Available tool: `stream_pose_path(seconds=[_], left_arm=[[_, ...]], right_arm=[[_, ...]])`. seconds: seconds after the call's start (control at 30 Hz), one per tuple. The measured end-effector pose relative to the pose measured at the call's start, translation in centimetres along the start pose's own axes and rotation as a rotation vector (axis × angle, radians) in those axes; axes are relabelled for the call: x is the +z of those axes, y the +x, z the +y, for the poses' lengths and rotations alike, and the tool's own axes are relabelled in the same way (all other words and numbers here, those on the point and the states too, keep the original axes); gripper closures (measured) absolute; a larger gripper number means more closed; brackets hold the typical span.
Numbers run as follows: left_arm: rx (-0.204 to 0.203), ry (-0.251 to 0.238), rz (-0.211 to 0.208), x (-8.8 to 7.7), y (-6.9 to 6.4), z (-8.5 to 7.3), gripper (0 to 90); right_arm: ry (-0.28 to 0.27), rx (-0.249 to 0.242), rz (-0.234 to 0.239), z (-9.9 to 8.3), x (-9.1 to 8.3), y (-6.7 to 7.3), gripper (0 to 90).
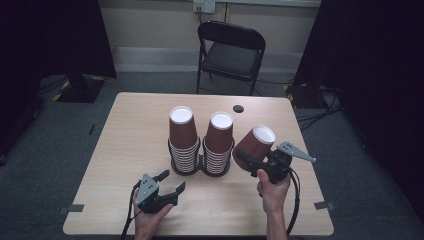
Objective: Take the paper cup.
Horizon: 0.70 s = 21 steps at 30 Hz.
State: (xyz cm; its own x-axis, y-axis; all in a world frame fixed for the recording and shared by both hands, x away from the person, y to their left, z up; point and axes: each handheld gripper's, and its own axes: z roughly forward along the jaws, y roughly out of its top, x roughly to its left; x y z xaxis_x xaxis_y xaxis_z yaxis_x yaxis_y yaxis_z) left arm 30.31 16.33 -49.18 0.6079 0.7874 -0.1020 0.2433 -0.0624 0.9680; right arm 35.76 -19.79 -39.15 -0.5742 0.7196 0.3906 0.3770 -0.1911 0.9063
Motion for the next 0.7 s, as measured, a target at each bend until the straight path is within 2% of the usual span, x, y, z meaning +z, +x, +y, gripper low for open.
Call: stream_pose_path(seconds=[0.07, 0.13, 0.2, 0.27, 0.37, 0.4, 0.43, 0.47, 0.53, 0.57, 0.6, 0.63, 0.7], left_arm=[[-0.013, -0.017, -0.021, -0.1, -0.2, 0.2, 31.9], [0.013, -0.014, -0.018, -0.2, -0.5, 0.4, 30.0], [0.011, -0.016, -0.026, -0.2, -0.6, 0.5, 31.0], [0.007, -0.033, -0.050, -0.2, -0.7, 0.6, 34.6], [0.015, -0.021, -0.084, 0.1, -0.7, 0.7, 37.6], [0.015, -0.021, -0.084, 0.1, -0.7, 0.7, 37.9], [0.017, -0.011, -0.103, 0.2, -0.8, 0.7, 38.4], [0.011, -0.012, -0.125, 0.3, -0.9, 0.7, 38.3], [0.008, -0.018, -0.136, 0.3, -0.9, 0.7, 38.5], [-0.006, -0.024, -0.147, 0.4, -1.1, 0.7, 38.5], [-0.028, -0.028, -0.163, 0.4, -1.1, 0.8, 38.3], [-0.068, -0.041, -0.195, 0.4, -1.2, 0.9, 38.3], [-0.050, -0.043, -0.190, 0.4, -1.5, 1.0, 39.2]], right_arm=[[0.008, 0.004, 0.001, -0.4, 0.0, 0.0, 13.5], [0.009, 0.008, 0.008, -0.7, 0.1, 0.1, 13.5], [0.015, 0.017, 0.015, -1.1, 0.1, 0.3, 13.5], [0.021, 0.030, 0.023, -1.6, 0.3, 0.5, 13.5], [0.034, 0.062, 0.048, -2.5, 0.6, 0.8, 13.5], [0.038, 0.070, 0.051, -2.8, 0.7, 0.9, 13.5], [0.042, 0.076, 0.060, -3.1, 0.9, 1.0, 13.5], [0.045, 0.085, 0.068, -3.3, 1.0, 1.1, 13.5], [0.049, 0.089, 0.072, -3.5, 1.0, 1.2, 13.5], [0.049, 0.092, 0.079, -3.7, 1.0, 1.3, 13.5], [0.050, 0.100, 0.096, -4.1, 1.1, 1.6, 13.5], [0.058, 0.094, 0.105, -4.2, 1.1, 1.7, 13.5], [0.066, 0.088, 0.118, -4.5, 1.2, 1.8, 13.5]])
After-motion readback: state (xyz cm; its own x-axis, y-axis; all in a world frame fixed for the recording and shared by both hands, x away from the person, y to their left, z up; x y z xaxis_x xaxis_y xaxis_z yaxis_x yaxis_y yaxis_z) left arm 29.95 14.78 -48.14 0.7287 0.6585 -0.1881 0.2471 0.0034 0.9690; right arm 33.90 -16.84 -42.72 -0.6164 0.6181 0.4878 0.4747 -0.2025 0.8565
